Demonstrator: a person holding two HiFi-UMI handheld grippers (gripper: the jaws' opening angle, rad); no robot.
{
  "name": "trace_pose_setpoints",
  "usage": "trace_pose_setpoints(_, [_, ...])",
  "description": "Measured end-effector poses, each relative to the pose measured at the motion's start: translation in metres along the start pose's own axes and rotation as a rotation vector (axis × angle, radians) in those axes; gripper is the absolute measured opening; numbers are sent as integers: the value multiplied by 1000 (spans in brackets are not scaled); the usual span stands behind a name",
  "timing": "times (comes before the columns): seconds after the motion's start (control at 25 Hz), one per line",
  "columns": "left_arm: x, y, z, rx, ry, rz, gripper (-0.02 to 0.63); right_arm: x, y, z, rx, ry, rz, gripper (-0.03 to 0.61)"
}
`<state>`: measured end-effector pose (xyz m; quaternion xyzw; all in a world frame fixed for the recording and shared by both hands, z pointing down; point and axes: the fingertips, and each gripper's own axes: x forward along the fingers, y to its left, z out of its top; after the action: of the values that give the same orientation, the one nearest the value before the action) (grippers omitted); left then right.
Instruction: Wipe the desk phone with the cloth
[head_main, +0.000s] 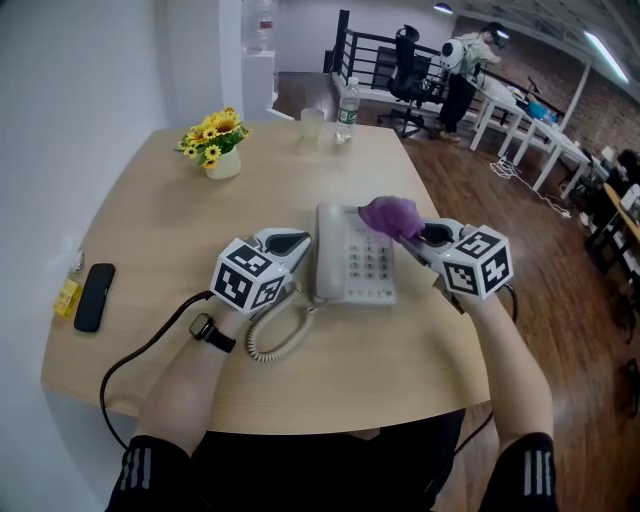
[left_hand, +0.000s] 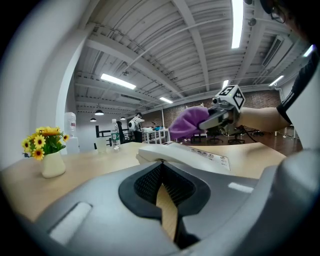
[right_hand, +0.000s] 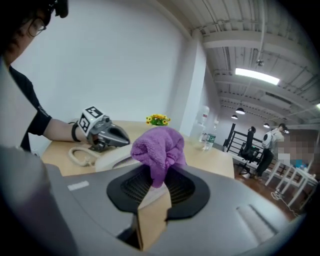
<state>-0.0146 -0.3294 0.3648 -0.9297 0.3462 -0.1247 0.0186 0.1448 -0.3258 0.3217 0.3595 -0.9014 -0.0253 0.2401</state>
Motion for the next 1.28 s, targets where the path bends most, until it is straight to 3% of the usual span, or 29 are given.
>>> trace_pose_setpoints(0.16, [0, 0, 0, -1, 0, -2, -6, 49, -18, -2, 23, 80, -22, 86])
trace_pose_setpoints(0.28, [1, 0, 0, -5, 0, -4, -6, 71, -11, -23, -7, 177, -3, 87])
trace_pose_setpoints(0.36, [2, 0, 0, -3, 0, -6, -6, 73, 0, -28, -18, 189, 25, 86])
trace_pose_setpoints(0.6, [1, -1, 1, -1, 2, -5, -6, 40, 54, -47, -112, 195, 107, 86])
trace_pose_setpoints(0.96, [1, 0, 0, 4, -1, 2, -6, -13, 120, -83, -156, 205, 214, 86])
trace_pose_setpoints(1.12, [1, -1, 1, 6, 1, -1, -6, -16, 109, -63, -157, 159, 191, 86])
trace_pose_setpoints(1.28, [0, 0, 1, 5, -1, 1, -6, 4, 49, -8, -30, 20, 67, 87])
